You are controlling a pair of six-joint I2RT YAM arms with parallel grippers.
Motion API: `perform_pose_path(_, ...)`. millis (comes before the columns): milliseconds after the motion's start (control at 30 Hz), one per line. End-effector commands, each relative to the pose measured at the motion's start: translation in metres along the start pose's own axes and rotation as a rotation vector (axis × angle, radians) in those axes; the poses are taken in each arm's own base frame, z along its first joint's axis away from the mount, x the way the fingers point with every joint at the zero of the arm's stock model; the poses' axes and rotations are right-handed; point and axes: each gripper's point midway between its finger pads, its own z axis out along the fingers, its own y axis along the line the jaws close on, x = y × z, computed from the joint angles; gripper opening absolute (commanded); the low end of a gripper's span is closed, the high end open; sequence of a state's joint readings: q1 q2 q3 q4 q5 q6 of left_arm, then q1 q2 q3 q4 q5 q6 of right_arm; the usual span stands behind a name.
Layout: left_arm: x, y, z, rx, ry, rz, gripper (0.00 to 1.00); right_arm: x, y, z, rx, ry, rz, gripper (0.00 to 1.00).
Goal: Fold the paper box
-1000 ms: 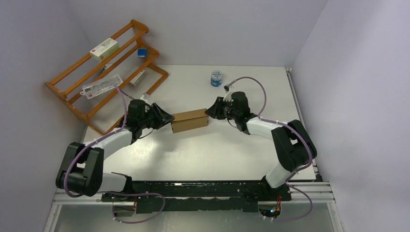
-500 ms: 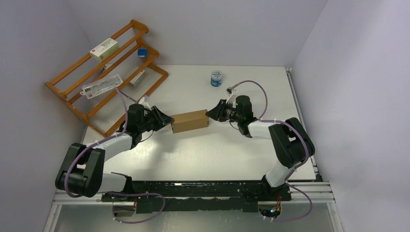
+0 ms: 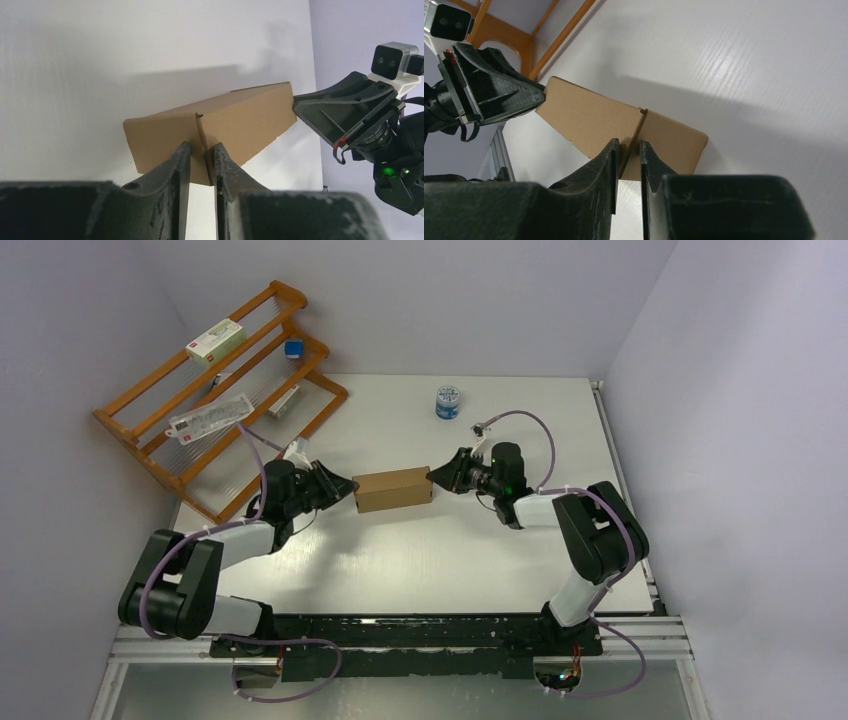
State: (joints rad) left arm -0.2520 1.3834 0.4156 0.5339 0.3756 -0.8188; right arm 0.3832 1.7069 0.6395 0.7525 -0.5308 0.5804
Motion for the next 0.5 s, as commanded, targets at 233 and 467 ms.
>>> perform_pose_path(233, 0.065, 0.065, -0.017, -0.241, 0.197, 0.029, 0.15, 0.043, -0.019, -0.019, 0.131, 0.167, 0.092, 0.18)
perform_pose_path(467, 0.081, 0.057, -0.007, -0.237, 0.221, 0.067, 0.14, 0.046, -0.023, -0.021, 0.147, 0.163, 0.106, 0.18)
